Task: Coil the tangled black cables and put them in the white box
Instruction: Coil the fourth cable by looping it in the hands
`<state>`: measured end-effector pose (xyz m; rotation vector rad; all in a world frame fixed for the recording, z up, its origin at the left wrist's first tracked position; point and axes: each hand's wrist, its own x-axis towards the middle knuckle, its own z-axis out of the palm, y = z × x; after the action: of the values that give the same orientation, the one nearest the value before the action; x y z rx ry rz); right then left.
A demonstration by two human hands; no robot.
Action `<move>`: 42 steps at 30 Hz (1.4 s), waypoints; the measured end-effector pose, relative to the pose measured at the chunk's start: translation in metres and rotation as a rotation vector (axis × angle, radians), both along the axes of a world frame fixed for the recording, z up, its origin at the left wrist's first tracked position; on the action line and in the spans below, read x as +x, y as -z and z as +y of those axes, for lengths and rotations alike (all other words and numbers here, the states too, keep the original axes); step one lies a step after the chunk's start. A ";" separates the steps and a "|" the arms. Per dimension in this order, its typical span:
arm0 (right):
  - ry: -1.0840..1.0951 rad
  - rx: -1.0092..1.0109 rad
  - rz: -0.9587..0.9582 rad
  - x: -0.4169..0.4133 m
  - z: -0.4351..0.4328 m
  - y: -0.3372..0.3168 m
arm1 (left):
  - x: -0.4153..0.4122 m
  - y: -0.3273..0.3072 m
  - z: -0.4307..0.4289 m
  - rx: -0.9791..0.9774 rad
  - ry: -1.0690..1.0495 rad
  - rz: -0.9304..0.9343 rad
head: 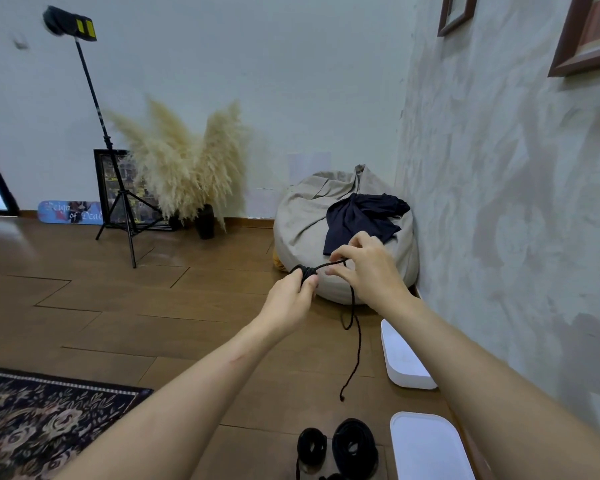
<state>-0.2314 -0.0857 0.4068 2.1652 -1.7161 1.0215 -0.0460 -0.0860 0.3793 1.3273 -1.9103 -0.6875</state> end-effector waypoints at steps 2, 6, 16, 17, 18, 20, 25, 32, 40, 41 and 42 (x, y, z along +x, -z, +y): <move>-0.021 0.111 0.034 -0.002 0.001 0.003 | 0.002 0.000 0.000 -0.011 -0.008 0.000; 0.001 0.200 0.122 -0.001 0.002 -0.001 | 0.000 0.001 0.003 -0.029 -0.006 -0.008; 0.075 0.373 0.063 0.015 0.007 -0.002 | -0.006 0.000 0.007 -0.064 -0.042 -0.082; 0.083 0.407 0.061 0.014 0.008 -0.005 | -0.005 0.001 0.006 -0.064 -0.051 -0.093; 0.083 0.451 0.033 0.014 0.009 -0.007 | -0.005 0.002 0.005 -0.065 -0.057 -0.103; 0.045 0.579 -0.145 0.013 0.010 -0.006 | -0.004 0.003 0.005 -0.055 -0.059 -0.119; -0.023 0.775 -0.510 0.012 0.012 -0.002 | -0.009 0.006 0.007 -0.039 -0.048 -0.143; 0.040 0.638 -0.341 0.005 0.008 0.009 | -0.009 0.006 0.008 -0.045 -0.087 -0.102; 0.099 0.565 -0.146 -0.002 0.007 0.005 | -0.009 0.003 0.007 -0.081 -0.113 -0.034; 0.081 0.560 -0.152 -0.002 0.008 0.006 | -0.010 0.004 0.008 -0.084 -0.111 -0.036; 0.065 0.529 -0.127 -0.004 0.006 0.008 | -0.010 0.004 0.008 -0.086 -0.106 -0.038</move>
<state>-0.2352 -0.0798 0.3989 2.3534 -2.3131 0.7634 -0.0557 -0.0780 0.3756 1.3851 -1.8625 -0.5250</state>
